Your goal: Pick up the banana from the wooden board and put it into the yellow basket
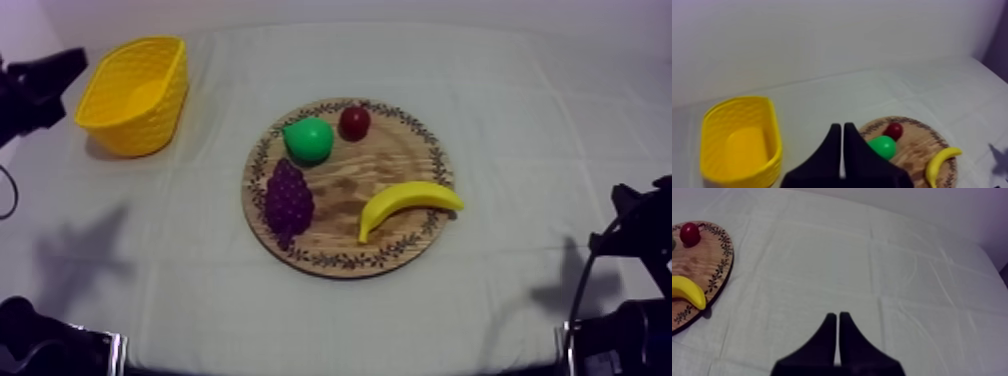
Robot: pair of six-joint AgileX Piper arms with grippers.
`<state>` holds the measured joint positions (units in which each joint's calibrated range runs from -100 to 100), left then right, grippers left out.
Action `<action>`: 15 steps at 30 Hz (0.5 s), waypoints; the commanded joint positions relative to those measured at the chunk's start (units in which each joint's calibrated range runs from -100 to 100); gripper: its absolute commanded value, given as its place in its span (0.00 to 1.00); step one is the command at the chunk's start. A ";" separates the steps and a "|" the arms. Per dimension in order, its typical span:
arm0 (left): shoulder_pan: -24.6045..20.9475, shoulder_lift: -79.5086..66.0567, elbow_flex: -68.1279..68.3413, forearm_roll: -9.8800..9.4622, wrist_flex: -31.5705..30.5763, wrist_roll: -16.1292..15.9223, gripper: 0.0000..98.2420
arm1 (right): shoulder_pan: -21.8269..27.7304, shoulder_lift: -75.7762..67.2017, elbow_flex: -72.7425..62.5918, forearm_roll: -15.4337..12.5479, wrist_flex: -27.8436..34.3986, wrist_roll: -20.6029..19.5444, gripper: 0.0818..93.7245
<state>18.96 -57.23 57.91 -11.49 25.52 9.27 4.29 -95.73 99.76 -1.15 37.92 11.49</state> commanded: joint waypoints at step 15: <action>16.46 32.52 -29.75 -0.30 6.44 -4.80 0.00 | 0.00 -0.02 0.02 0.01 -0.02 0.01 0.00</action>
<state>34.30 -27.60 30.06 -11.76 31.34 4.41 4.29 -95.73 99.76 -1.15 37.92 11.49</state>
